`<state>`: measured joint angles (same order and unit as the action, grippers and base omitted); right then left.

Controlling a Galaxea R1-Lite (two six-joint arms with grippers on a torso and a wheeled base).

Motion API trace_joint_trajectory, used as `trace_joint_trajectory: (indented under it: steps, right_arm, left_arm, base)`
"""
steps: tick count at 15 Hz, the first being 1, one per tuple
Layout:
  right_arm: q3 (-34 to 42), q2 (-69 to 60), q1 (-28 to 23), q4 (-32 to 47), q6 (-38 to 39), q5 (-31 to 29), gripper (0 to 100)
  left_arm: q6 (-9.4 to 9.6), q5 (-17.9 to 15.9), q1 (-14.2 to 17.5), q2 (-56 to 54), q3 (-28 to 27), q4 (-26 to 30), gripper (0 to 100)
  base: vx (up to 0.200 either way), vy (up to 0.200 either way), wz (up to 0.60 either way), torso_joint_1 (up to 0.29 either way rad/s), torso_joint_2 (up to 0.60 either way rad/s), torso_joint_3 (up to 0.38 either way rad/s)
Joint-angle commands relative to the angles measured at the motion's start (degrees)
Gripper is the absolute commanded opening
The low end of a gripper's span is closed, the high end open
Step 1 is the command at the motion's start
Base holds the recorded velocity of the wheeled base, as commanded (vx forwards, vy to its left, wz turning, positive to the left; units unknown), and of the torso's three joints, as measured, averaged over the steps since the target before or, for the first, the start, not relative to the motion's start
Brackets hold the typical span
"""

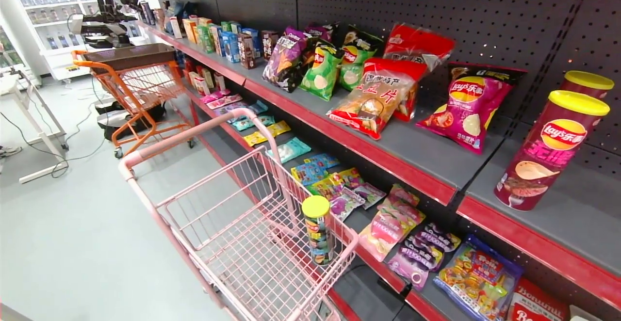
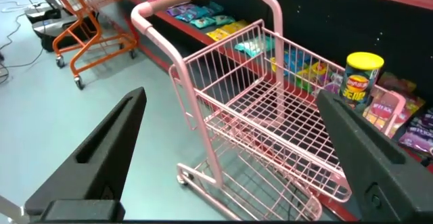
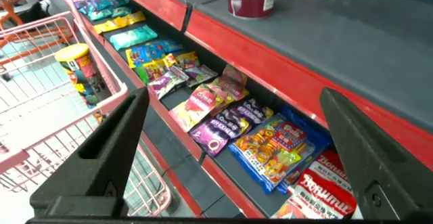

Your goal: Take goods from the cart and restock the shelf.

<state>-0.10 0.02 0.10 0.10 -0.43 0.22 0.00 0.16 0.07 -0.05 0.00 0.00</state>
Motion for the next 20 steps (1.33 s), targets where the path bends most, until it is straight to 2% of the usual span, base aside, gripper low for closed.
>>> trace_joint_trajectory:
  steps: [1,8,20]
  right_arm:
    - [0.0,0.0,0.0,0.0,0.0,0.0,100]
    - [0.0,0.0,0.0,0.0,0.0,0.0,100]
    - [0.0,0.0,0.0,0.0,0.2,0.0,100]
  left_arm:
    - [0.0,0.0,0.0,0.0,0.0,0.0,100]
    - [0.0,0.0,0.0,0.0,0.0,0.0,100]
    - [0.09,-0.4,0.0,0.0,0.0,0.0,100]
  base:
    - [0.0,0.0,0.0,-0.144,0.37,0.217]
    - [0.0,0.0,0.0,-0.16,0.41,0.245]
    - [0.0,0.0,0.0,-0.172,0.53,0.358]
